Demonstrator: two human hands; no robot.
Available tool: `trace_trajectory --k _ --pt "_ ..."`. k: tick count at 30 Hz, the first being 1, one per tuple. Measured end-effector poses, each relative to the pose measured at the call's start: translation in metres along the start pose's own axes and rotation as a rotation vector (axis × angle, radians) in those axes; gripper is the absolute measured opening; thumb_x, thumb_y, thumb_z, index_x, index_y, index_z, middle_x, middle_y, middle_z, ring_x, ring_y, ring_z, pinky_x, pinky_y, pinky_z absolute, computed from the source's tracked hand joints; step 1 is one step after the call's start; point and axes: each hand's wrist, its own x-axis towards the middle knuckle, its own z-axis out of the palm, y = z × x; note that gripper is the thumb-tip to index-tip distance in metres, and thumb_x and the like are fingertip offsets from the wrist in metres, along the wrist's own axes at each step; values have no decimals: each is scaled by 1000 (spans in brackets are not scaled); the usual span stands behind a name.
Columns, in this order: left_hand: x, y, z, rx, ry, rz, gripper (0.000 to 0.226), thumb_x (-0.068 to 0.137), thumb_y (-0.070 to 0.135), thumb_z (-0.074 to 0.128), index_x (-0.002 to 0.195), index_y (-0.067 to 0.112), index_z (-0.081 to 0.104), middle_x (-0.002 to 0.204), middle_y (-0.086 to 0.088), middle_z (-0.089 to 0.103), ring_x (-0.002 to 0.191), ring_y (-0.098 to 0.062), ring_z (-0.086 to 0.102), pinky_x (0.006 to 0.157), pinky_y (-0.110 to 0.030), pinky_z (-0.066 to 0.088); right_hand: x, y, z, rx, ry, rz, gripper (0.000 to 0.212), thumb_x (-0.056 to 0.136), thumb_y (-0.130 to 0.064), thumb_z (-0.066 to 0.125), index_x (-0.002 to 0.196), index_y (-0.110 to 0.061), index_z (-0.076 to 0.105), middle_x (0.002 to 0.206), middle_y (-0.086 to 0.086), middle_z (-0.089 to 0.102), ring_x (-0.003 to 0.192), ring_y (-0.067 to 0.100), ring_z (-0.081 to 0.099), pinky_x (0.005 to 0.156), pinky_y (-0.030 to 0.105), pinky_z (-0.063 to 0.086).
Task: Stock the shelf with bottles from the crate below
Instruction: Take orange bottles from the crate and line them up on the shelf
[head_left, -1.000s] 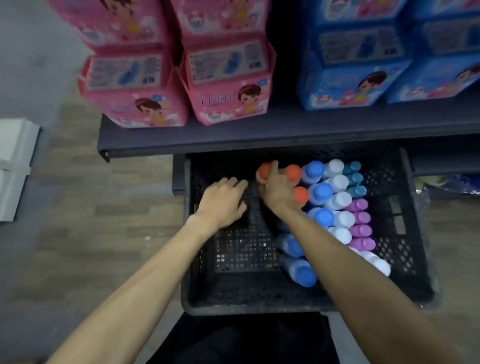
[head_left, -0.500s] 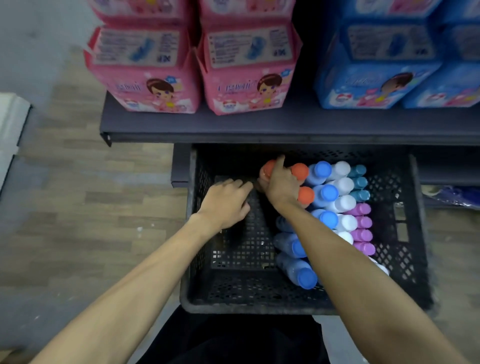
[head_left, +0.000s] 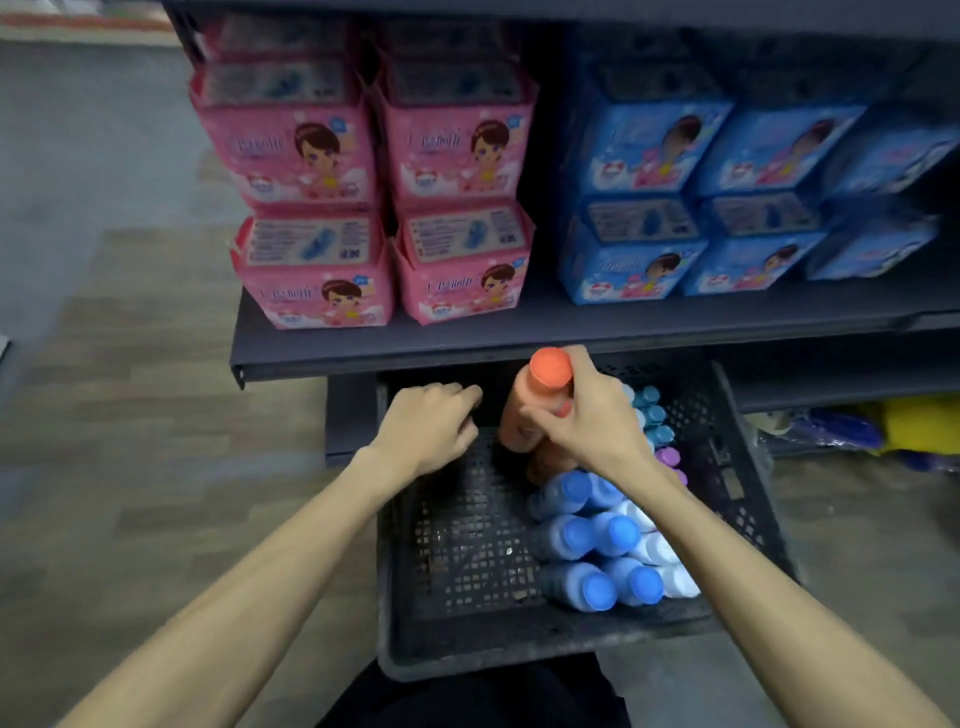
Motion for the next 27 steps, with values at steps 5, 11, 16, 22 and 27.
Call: trace_trajectory --k 5,11,16,22,27 --pt "17 -5 -59 70 147 155 22 84 33 51 99 18 56 84 0 64 74 -28 62 51 -31 35 -1 -49 -62 67 173 -154 54 70 -37 86 113 -20 58 101 -5 71 95 19 66 84 39 50" --pt "31 -13 -170 220 372 320 21 78 36 52 91 20 48 74 1 59 65 -29 63 43 -30 32 -1 -122 -139 96 354 -297 46 66 -39 87 103 -24 64 95 -18 71 91 -4 65 85 21 51" --pt "24 -8 -244 241 543 348 38 79 40 40 106 19 59 76 3 59 68 -25 64 42 -33 45 7 -176 -180 83 459 -379 45 64 -42 83 103 -24 68 94 -17 73 89 -5 67 83 21 53" --pt "16 0 -302 248 696 308 30 87 41 39 94 21 61 75 6 64 65 -20 64 43 -33 43 17 -231 -216 103 527 -444 37 62 -41 78 95 -26 69 87 -15 73 80 -1 68 76 24 54" --pt "18 -8 -363 290 871 275 17 84 29 46 83 21 62 67 6 64 54 -22 60 39 -27 35 29 -281 -251 141 551 -510 27 66 -40 74 85 -21 71 77 -11 74 70 4 68 68 27 57"
